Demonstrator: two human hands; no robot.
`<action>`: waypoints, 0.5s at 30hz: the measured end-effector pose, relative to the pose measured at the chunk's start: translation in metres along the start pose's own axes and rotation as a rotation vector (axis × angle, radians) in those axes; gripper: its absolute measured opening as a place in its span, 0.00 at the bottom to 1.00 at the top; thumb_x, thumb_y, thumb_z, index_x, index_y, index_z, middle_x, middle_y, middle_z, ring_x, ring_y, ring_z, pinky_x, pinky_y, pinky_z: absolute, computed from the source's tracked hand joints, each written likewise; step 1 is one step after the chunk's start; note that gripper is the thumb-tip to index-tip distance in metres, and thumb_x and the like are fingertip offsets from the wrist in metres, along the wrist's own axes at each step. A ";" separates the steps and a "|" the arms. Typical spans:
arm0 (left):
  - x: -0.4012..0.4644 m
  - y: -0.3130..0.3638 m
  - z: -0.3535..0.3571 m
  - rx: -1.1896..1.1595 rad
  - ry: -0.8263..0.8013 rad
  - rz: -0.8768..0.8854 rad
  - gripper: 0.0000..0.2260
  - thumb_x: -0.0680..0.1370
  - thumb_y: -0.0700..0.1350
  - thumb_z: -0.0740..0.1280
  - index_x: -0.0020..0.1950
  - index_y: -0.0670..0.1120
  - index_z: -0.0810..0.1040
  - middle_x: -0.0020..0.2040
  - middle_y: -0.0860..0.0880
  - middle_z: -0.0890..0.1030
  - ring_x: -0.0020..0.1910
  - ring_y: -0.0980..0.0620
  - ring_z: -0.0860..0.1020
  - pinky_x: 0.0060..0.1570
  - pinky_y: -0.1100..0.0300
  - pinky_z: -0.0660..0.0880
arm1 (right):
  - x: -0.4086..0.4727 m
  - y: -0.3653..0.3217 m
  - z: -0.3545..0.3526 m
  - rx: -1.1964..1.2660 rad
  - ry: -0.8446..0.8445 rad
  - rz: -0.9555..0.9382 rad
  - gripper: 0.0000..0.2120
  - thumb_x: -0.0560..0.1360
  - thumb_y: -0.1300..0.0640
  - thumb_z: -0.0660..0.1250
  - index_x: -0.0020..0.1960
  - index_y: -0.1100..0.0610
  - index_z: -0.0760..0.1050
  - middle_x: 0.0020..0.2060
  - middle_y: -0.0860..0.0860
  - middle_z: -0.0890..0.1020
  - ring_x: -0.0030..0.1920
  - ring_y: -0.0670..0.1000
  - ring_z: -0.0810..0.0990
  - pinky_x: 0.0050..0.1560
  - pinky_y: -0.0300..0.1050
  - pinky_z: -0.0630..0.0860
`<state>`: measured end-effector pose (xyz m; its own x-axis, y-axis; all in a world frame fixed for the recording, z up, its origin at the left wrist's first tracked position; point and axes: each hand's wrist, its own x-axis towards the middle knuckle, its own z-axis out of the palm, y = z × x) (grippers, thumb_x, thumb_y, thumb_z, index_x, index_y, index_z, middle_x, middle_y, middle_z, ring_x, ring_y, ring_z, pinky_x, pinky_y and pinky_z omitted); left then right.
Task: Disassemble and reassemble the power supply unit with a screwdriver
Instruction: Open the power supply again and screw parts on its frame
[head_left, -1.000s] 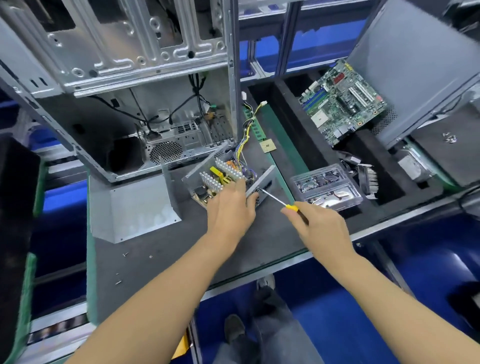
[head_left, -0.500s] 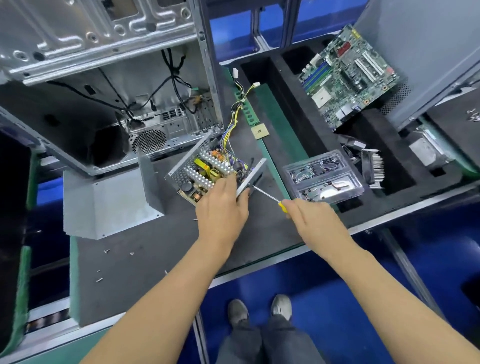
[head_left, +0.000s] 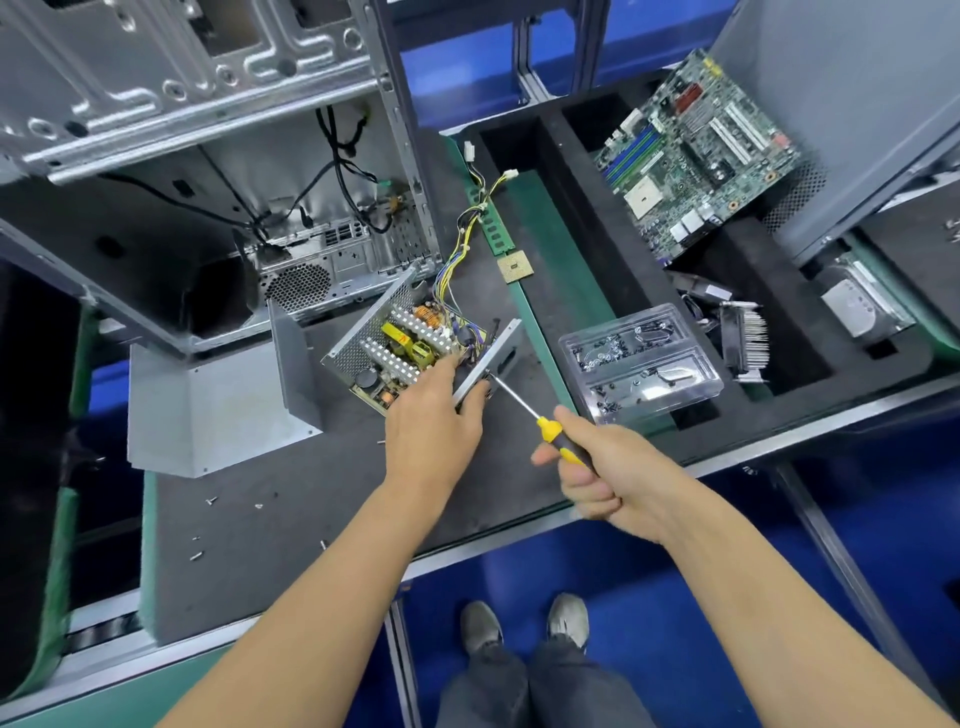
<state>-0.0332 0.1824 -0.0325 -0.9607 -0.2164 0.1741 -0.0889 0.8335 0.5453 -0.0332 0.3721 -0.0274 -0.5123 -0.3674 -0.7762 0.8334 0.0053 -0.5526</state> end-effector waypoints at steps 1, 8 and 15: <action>0.001 0.000 0.000 -0.009 -0.007 -0.005 0.19 0.79 0.48 0.70 0.68 0.43 0.77 0.52 0.44 0.84 0.51 0.39 0.80 0.49 0.48 0.74 | -0.002 0.001 0.001 -0.080 0.073 -0.089 0.25 0.80 0.40 0.60 0.44 0.60 0.81 0.26 0.50 0.68 0.21 0.46 0.58 0.20 0.37 0.56; 0.000 0.001 0.000 -0.032 -0.010 -0.006 0.16 0.79 0.47 0.69 0.65 0.43 0.78 0.49 0.44 0.84 0.49 0.38 0.80 0.47 0.47 0.75 | -0.011 0.016 0.007 -0.429 0.562 -0.719 0.05 0.66 0.43 0.77 0.41 0.39 0.83 0.37 0.40 0.83 0.41 0.41 0.78 0.42 0.28 0.72; -0.002 0.001 0.000 -0.032 0.010 -0.001 0.17 0.78 0.46 0.70 0.65 0.42 0.78 0.49 0.43 0.84 0.49 0.38 0.80 0.45 0.48 0.73 | -0.006 0.017 0.008 -0.376 0.386 -0.369 0.25 0.80 0.39 0.56 0.37 0.49 0.84 0.25 0.48 0.78 0.25 0.44 0.69 0.32 0.42 0.67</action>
<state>-0.0319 0.1839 -0.0324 -0.9577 -0.2227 0.1820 -0.0813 0.8167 0.5712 -0.0147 0.3673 -0.0295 -0.8470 -0.0477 -0.5295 0.4949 0.2930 -0.8181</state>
